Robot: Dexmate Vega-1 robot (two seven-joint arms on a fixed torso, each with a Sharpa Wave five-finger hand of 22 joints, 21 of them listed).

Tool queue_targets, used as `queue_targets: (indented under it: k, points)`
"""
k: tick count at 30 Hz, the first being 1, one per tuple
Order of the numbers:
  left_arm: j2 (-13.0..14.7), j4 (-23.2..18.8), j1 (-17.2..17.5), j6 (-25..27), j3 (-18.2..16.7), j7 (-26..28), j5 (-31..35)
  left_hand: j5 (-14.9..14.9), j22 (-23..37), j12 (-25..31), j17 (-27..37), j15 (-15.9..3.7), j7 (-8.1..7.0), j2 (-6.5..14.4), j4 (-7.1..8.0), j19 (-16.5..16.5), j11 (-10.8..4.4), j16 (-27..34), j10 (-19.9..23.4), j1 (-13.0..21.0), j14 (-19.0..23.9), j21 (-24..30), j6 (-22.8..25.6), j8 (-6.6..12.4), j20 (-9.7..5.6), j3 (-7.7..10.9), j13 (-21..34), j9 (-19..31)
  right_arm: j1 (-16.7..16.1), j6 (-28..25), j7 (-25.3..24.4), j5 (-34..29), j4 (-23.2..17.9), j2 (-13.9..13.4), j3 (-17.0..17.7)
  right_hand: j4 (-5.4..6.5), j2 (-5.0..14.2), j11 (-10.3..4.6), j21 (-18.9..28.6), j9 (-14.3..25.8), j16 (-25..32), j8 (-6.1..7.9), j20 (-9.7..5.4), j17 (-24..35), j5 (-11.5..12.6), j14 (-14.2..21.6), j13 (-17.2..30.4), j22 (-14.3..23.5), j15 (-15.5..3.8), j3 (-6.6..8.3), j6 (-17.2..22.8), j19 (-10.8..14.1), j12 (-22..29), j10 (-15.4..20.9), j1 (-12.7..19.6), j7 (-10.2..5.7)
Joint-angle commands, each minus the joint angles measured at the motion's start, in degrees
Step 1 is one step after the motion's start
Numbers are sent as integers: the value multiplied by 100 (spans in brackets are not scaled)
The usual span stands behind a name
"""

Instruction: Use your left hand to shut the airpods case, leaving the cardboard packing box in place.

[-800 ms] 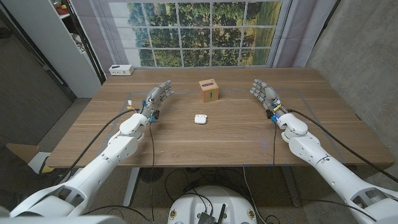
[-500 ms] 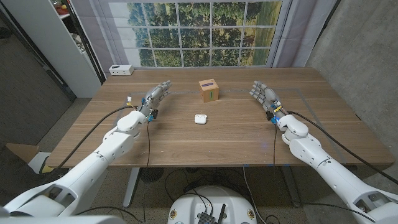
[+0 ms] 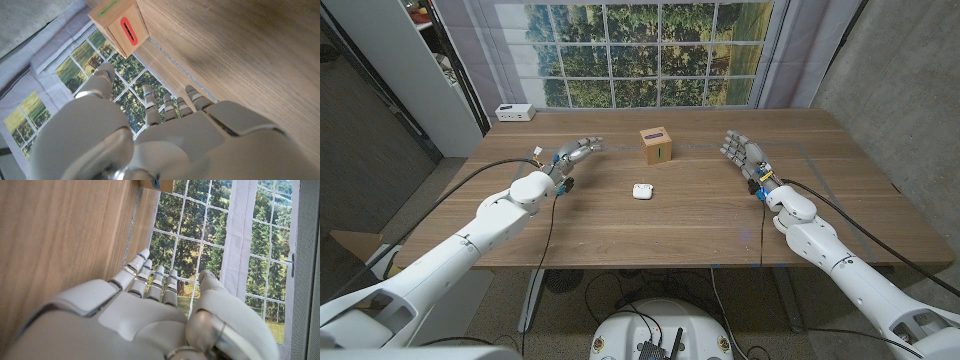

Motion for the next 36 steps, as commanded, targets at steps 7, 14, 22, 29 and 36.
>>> queue_targets:
  k: [7,14,22,29,36]
  points:
    - [504,-1084,-1093,2576,1292,-963,2121,214,3,-49,19,33,-20,-222,96,-278,11,-4,-238,148,-338,-33,160,-5,117,-223,-19,17,-232,57,88,124,-152,-67,67,-3,6,11,-42,14,45,51,-157,1,31,7,-21,13,-590,-40,68,-18,28,33,-39,3]
    - [608,-1567,-1605,2975,2032,-1469,3475,276,3,-20,17,-25,-88,-250,125,-329,-34,22,-215,184,-352,-20,366,43,138,-300,-34,20,-309,15,132,204,-214,-96,85,-1,-4,54,-57,13,46,51,-140,-10,31,13,-34,13,-565,-57,73,-23,28,34,-64,5]
    - [663,-1887,-1724,2757,2291,-1832,4594,341,3,34,13,-140,-154,-286,144,-345,-110,67,-118,225,-261,-1,456,39,157,-388,-50,22,-310,-24,271,284,-165,-107,73,12,-12,71,-76,12,45,53,-117,-22,32,16,-49,14,-548,-73,82,-32,31,45,-102,2]
    - [620,-1979,-1706,2493,2283,-2241,5172,428,3,100,10,-220,-304,-323,153,-329,-156,92,30,295,-146,24,579,38,169,-494,-70,25,-353,-128,338,367,-201,-181,98,11,-23,77,-88,11,39,53,-104,-33,33,12,-58,14,-543,-82,85,-37,29,39,-119,-6]
    - [565,-1937,-1714,2133,2224,-2756,5463,477,4,121,8,-259,-433,-339,153,-333,-177,92,78,341,-115,27,627,31,182,-546,-80,26,-386,-190,398,425,-246,-258,135,20,-27,93,-103,10,36,54,-92,-42,35,10,-70,14,-533,-95,91,-44,30,43,-149,-13]
